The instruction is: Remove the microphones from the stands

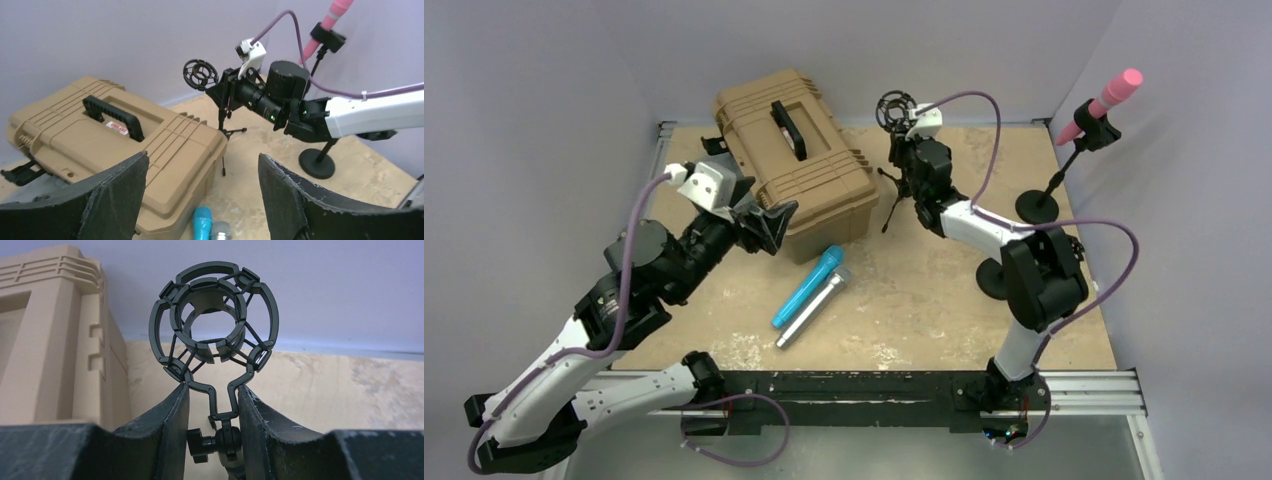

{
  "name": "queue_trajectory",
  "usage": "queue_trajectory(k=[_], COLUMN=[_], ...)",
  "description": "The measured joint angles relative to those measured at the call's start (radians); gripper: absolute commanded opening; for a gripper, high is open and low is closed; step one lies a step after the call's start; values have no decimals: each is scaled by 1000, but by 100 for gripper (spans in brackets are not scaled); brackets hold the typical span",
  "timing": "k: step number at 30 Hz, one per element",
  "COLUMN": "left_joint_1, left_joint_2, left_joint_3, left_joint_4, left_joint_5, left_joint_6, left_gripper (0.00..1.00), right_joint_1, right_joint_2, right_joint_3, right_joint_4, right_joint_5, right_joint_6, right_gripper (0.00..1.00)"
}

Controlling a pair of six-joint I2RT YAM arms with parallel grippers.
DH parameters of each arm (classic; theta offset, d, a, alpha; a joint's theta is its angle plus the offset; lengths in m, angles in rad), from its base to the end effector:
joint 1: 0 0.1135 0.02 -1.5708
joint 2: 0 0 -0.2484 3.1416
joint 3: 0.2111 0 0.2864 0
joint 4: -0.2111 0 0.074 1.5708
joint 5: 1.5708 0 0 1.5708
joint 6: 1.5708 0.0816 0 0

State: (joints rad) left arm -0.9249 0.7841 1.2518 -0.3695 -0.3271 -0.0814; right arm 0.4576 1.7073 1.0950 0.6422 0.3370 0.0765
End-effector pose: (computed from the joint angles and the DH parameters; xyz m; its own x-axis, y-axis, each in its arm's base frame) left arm 0.1519 -0.1580 0.4836 0.0130 -0.1451 -0.9893 0.5667 0.8162 -0.1123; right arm 0.4321 0.1827 0.2523 0.0175 0.0890 -0.9959 -0.1221 0.9888 0.0863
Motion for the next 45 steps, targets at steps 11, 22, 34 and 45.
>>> queue_trajectory(k=[11,22,34,45], left_joint_1=[8,8,8,8], left_joint_2=[-25,-49,-9,-5], left_joint_3=[-171,-171,-171,-171], left_joint_4=[38,69,52,39], left_joint_5=[-86,-112,-36,50], left_joint_6=[50,53,14,-28], left_gripper=[77,77,77,77], right_joint_1=[0,0,-63,-283], right_joint_2=[177,72,-402,-514], right_joint_3=[157,201,149,160], right_joint_4=[10,-244,-404,-624], right_joint_5=[-41,-33,63,209], right_joint_6=[-19,-12,-24,111], right_gripper=[52,99,99,88])
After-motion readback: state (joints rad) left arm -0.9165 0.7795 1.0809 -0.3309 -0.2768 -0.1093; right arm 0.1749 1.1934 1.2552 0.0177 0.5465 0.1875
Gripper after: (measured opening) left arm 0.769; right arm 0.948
